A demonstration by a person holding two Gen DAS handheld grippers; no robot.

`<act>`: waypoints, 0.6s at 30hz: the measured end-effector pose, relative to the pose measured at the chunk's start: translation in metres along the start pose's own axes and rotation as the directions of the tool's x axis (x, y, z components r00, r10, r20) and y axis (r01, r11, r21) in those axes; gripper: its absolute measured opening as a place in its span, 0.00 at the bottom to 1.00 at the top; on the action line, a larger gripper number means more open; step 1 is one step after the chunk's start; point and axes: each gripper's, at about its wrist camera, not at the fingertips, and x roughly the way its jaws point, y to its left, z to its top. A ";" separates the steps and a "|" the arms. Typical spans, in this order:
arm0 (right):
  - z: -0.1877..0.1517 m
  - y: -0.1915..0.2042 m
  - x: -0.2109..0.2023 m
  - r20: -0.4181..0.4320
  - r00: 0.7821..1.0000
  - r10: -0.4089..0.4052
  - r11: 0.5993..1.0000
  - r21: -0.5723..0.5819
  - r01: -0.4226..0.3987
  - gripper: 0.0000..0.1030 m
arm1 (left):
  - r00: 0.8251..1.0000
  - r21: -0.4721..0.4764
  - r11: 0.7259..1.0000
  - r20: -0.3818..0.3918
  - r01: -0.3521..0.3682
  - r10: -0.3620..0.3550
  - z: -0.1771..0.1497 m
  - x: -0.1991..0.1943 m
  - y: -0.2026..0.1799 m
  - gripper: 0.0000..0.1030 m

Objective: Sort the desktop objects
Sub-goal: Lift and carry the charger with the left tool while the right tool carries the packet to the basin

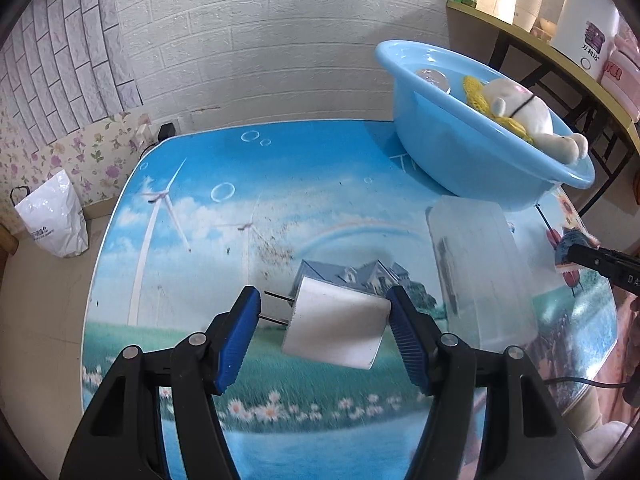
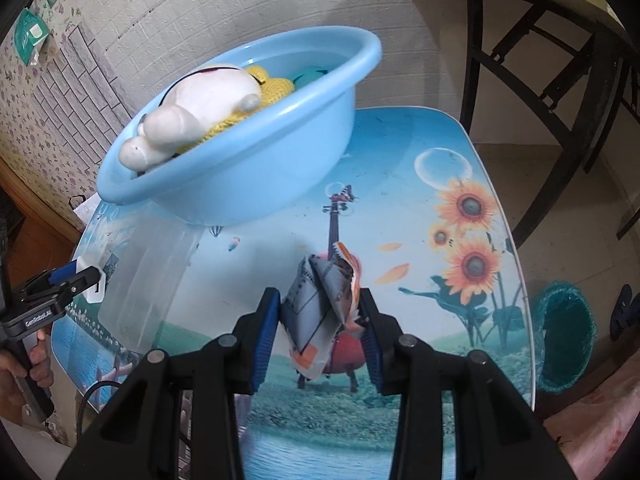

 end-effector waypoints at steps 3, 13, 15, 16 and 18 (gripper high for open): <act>-0.002 0.001 -0.001 -0.009 1.000 0.007 1.000 -0.012 -0.007 0.39 | 1.000 -0.015 1.000 0.002 -0.007 0.007 -0.006 -0.002 -0.002 0.63; -0.006 0.018 0.006 -0.028 0.999 -0.046 0.989 -0.140 0.041 0.48 | 1.000 -0.022 0.999 -0.004 -0.027 0.027 -0.015 0.004 -0.005 0.64; -0.007 0.018 0.008 -0.027 0.998 -0.055 0.988 -0.145 0.050 0.48 | 0.999 -0.012 0.999 0.004 -0.034 0.034 -0.014 0.007 -0.006 0.64; -0.007 0.018 0.009 -0.025 0.998 -0.059 0.988 -0.145 0.055 0.48 | 0.999 -0.002 0.999 0.003 -0.040 0.040 -0.014 0.010 -0.006 0.64; -0.006 0.017 0.011 -0.022 0.998 -0.055 0.989 -0.141 0.052 0.48 | 0.999 0.012 0.999 0.003 -0.052 0.052 -0.015 0.015 -0.009 0.64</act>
